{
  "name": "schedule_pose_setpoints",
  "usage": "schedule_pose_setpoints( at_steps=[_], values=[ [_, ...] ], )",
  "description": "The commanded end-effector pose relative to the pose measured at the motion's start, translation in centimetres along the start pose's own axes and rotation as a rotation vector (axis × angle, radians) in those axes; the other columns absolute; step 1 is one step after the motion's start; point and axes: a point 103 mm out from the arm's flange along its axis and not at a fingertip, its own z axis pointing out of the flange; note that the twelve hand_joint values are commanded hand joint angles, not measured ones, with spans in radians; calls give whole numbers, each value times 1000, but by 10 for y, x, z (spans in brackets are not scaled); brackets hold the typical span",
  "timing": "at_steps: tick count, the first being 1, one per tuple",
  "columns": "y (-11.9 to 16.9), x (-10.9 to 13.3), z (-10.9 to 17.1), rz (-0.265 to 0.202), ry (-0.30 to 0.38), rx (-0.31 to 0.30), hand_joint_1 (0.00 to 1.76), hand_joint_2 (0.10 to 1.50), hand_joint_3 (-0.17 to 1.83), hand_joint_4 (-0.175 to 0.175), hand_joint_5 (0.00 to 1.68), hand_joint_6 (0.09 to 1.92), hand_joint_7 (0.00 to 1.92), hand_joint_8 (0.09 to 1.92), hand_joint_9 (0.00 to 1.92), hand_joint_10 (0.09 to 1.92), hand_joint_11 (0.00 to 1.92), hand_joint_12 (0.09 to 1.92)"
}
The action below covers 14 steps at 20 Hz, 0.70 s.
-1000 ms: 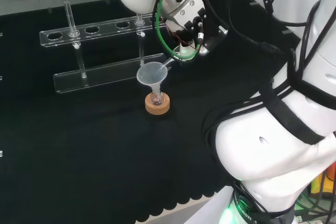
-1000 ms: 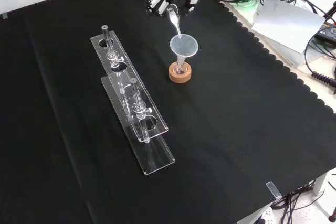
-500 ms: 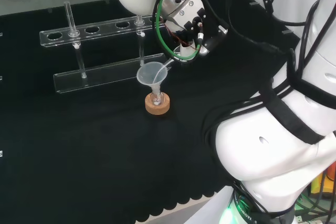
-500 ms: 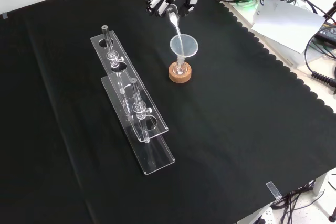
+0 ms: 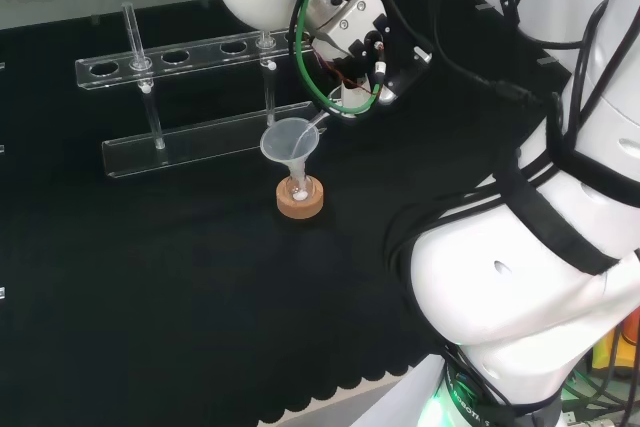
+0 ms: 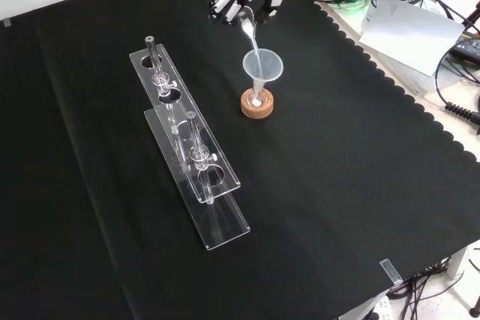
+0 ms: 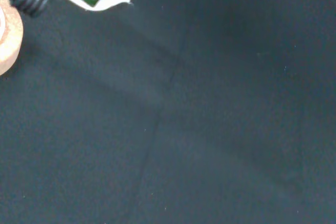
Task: Pour all the NaCl from the weighing funnel into the round-bottom flask.
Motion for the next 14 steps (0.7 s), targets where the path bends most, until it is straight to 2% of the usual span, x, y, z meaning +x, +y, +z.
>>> schedule_pose_setpoints(
  at_steps=[1,8,14],
  values=[
    [-1,0,-1,7,-13,2,1100,634,788,175,1164,926,464,632,765,516,425,1297],
    [1,8,-9,17,-48,22,1100,634,788,175,1163,926,463,632,765,516,423,1298],
    [0,4,-8,21,-48,28,1100,634,788,175,1163,926,461,632,764,516,422,1298]
  ],
)
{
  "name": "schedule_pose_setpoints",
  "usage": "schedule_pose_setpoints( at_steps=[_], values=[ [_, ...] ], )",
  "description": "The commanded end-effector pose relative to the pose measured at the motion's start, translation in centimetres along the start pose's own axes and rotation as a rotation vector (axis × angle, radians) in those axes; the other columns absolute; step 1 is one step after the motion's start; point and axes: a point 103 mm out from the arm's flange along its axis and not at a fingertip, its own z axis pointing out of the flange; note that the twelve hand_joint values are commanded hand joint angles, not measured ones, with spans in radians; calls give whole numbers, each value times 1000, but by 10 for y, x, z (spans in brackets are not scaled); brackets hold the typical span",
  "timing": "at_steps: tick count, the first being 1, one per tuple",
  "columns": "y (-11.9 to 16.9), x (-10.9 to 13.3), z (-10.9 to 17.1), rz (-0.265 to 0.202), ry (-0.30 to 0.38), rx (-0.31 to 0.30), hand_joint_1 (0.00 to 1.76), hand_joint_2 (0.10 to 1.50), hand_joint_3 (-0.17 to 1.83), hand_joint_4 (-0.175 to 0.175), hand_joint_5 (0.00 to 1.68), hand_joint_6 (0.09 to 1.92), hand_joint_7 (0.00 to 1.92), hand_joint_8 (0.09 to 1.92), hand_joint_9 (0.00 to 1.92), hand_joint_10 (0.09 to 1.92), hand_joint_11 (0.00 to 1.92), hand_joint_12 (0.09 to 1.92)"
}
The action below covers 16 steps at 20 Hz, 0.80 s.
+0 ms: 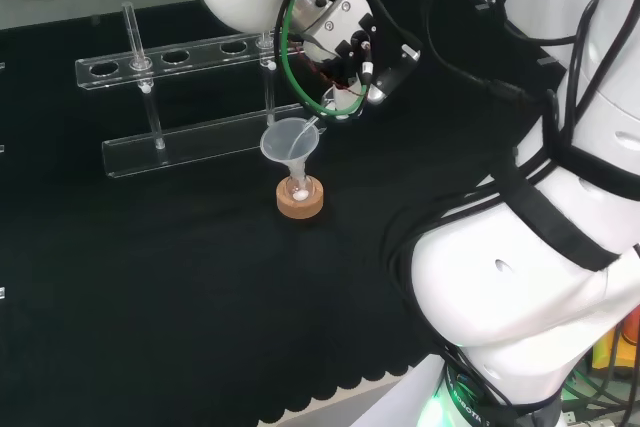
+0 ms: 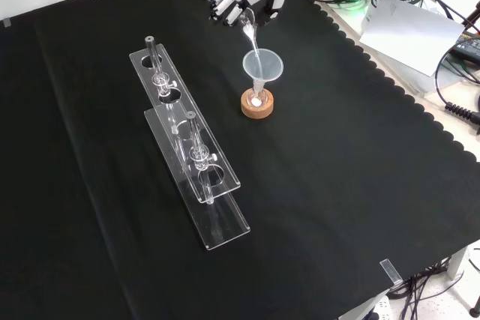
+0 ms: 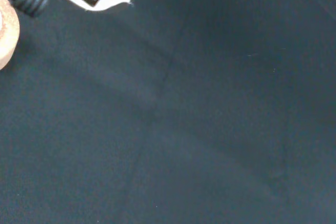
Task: Pour all the NaCl from the weighing funnel into the round-bottom flask.
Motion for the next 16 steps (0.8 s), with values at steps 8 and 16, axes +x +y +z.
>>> schedule_pose_setpoints(
  at_steps=[8,16],
  values=[
    [0,-4,3,0,0,6,1100,634,788,175,1164,926,459,631,762,516,421,1299],
    [3,4,-4,4,-39,19,1100,634,789,175,1164,926,457,631,761,516,420,1299]
  ],
)
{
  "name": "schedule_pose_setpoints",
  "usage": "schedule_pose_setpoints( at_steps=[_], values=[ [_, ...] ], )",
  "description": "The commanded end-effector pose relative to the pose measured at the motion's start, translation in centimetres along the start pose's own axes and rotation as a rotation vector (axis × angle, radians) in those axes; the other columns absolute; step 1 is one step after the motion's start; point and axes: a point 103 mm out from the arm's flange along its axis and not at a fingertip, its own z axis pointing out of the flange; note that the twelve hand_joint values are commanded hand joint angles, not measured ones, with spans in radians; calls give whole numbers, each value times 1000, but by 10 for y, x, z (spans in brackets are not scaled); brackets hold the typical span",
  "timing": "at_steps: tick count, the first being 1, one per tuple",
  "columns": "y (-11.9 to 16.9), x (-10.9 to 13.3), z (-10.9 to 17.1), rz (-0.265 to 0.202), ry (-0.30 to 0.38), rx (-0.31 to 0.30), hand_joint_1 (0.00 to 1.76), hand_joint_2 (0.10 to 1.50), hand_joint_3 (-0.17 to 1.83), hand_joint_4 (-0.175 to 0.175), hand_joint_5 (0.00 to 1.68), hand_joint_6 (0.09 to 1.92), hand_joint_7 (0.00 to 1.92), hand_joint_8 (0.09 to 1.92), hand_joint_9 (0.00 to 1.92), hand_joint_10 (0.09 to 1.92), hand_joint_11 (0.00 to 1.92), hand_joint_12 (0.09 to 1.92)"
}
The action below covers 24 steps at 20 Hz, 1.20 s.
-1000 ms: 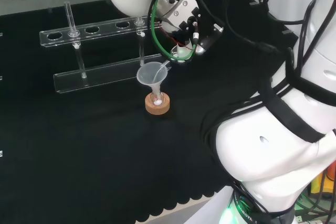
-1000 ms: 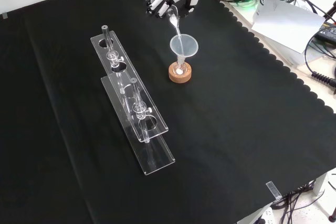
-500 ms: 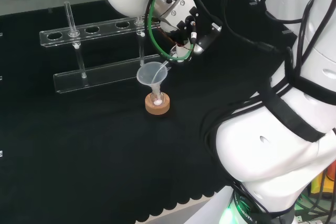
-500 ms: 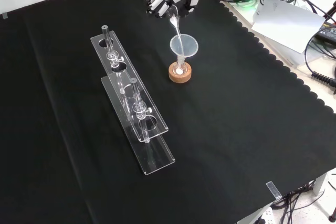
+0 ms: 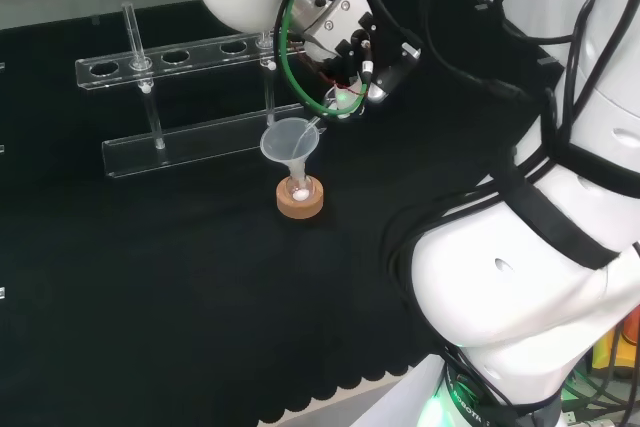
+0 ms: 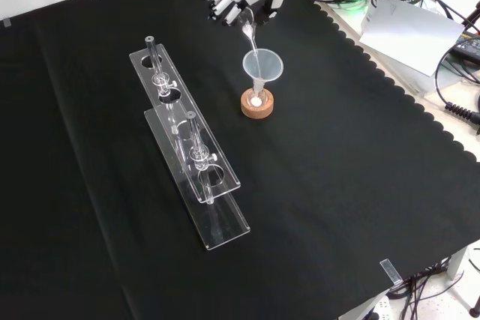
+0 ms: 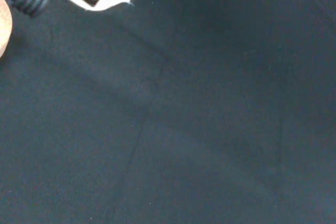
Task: Pour all the NaCl from the weighing funnel into the round-bottom flask.
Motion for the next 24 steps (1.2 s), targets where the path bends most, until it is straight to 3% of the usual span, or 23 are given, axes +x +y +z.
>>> schedule_pose_setpoints(
  at_steps=[1,24],
  values=[
    [2,5,-4,2,-26,13,1100,634,789,175,1164,926,457,631,760,516,420,1299],
    [1,3,-8,1,-55,14,1100,633,790,175,1164,927,446,629,749,514,417,1300]
  ],
)
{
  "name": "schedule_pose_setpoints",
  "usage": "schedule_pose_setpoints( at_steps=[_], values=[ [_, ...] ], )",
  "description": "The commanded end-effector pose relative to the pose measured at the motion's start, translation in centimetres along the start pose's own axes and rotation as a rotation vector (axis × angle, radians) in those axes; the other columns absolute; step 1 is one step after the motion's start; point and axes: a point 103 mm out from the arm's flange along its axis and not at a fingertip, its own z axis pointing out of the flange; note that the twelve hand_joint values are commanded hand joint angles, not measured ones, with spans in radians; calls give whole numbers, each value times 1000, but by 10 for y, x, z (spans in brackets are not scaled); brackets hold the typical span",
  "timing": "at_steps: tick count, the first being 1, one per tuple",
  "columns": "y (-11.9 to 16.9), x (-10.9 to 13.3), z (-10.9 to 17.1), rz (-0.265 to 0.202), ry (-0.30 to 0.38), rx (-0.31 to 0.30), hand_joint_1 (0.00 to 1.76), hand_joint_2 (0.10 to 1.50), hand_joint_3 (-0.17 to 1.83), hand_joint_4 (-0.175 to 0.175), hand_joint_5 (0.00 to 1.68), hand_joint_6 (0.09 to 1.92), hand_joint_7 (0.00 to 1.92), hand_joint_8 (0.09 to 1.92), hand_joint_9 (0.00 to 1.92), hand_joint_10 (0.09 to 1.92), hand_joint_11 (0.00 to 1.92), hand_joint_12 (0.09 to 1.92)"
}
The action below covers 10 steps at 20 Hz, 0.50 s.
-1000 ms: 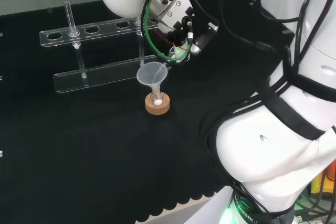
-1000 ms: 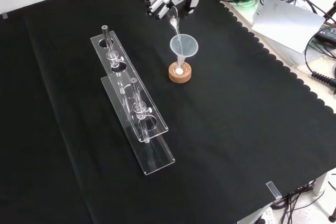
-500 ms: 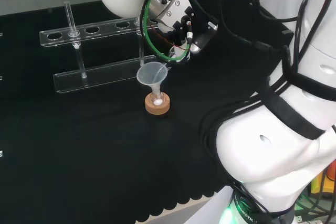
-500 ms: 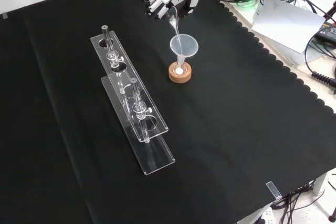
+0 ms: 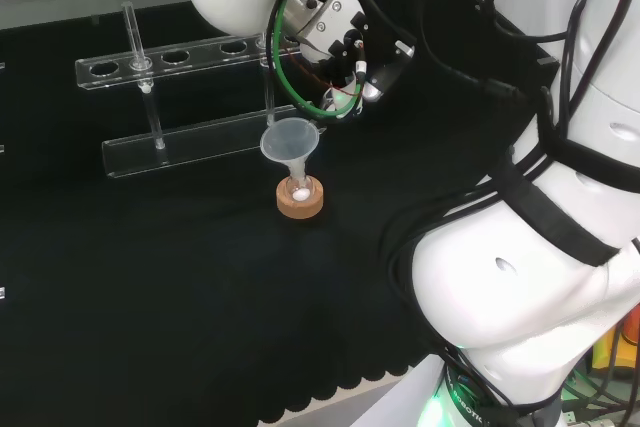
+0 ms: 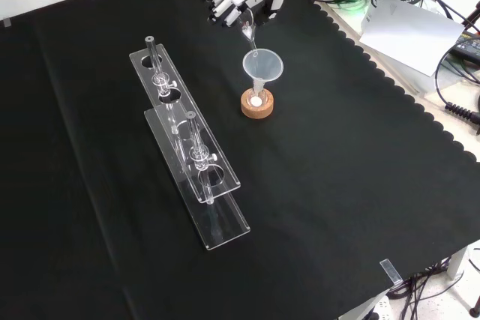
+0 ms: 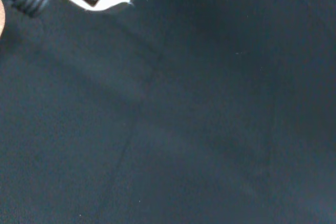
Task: Pour all the NaCl from the weighing funnel into the round-bottom flask.
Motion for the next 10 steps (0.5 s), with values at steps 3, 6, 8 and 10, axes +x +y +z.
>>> schedule_pose_setpoints(
  at_steps=[3,6,8,10],
  values=[
    [-1,1,-5,-2,-14,-1,1100,633,790,175,1164,927,444,629,748,514,416,1300],
    [-2,1,-8,3,-33,3,1100,633,790,175,1164,927,443,629,747,515,416,1300],
    [-3,3,-12,7,-45,4,1100,633,790,175,1164,927,443,629,747,515,416,1300],
    [-3,1,-12,7,-42,4,1100,633,790,175,1164,927,442,629,747,515,415,1300]
  ],
)
